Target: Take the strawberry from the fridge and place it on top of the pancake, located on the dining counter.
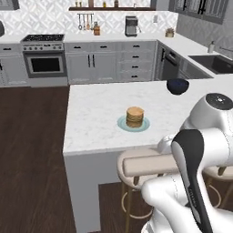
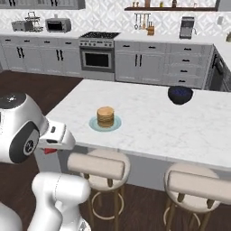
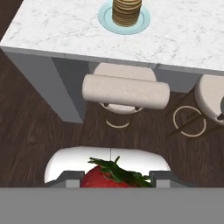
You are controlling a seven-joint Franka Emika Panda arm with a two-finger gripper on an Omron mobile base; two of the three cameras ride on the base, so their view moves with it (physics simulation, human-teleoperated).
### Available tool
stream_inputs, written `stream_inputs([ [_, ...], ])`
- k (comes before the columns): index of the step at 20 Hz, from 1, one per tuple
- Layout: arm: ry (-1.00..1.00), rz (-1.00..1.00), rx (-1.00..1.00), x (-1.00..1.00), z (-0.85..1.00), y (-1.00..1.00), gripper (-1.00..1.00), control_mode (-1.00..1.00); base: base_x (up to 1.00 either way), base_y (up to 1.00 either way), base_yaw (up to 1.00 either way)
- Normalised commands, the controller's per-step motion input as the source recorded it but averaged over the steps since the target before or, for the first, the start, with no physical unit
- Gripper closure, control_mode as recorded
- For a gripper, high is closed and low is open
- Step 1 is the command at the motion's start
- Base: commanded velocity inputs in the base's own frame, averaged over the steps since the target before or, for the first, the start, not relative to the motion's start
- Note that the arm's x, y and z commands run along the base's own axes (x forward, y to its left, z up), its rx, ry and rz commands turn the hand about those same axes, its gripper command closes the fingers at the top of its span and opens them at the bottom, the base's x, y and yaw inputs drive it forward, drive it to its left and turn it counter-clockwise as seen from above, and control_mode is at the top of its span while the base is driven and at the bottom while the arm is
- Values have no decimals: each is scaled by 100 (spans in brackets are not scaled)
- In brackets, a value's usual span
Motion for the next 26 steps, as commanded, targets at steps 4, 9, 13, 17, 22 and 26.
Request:
stream_inputs([
  [4,0,0,0,0,0,0,100,100,28,-1,-11],
  [9,0,0,0,0,0,0,100,100,34,1,-22],
  [13,0,0,0,0,0,0,100,100,62,4,-10],
  [17,0,0,0,0,0,0,100,100,74,12,-4],
  [22,0,0,0,0,0,0,100,100,64,18,-3],
  [26,0,0,0,0,0,0,100,100,35,49,-1],
])
